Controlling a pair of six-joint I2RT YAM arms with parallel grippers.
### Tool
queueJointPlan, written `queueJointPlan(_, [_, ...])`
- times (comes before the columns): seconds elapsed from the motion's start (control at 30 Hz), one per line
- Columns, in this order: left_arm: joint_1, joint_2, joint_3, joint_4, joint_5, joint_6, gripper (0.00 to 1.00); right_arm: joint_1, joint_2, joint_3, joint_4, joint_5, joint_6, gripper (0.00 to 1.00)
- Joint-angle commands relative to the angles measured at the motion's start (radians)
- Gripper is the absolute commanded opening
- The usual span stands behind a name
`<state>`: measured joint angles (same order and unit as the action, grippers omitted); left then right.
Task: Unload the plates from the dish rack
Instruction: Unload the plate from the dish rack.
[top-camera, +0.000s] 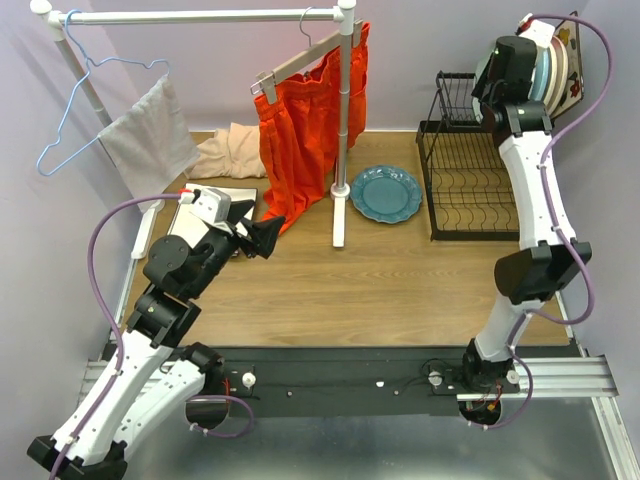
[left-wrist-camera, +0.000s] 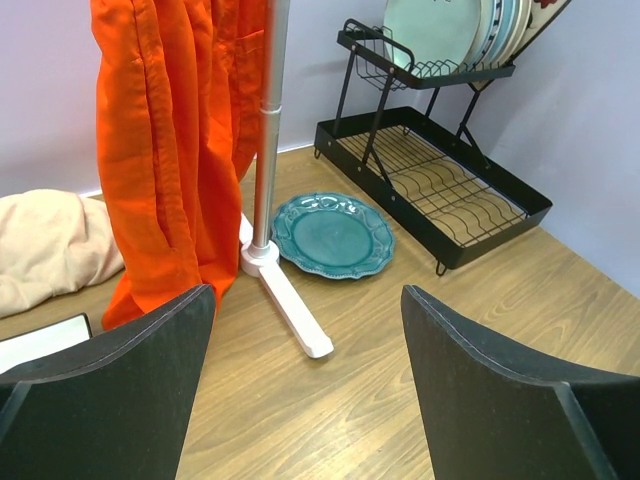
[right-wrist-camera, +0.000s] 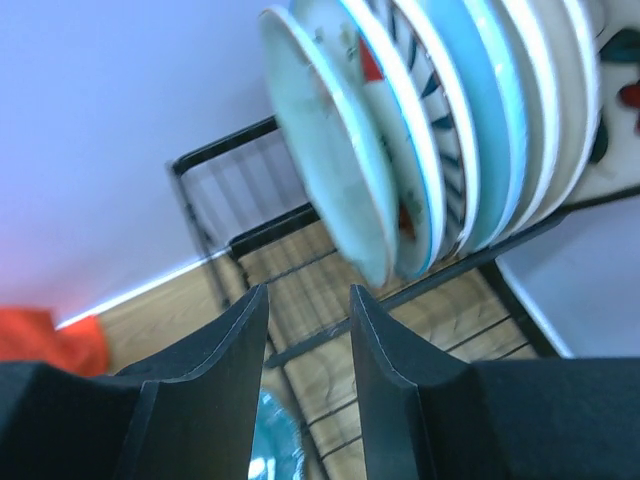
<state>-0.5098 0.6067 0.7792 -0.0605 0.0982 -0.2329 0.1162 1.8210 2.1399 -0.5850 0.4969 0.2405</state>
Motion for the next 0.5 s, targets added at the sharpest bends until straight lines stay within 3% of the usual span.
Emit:
queueJointPlan(0.0, [0.005, -0.008, -0.005, 0.018, 0.017, 0.007, 0.84, -0.019, 0.090, 0.132, -0.018, 0.110, -0.133, 0.47])
queueJointPlan(0.47, [0.005, -0.010, -0.001, 0.011, -0.017, 0.014, 0.84, -0.046, 0.235, 0.249, 0.102, 0.121, -0.340, 0.46])
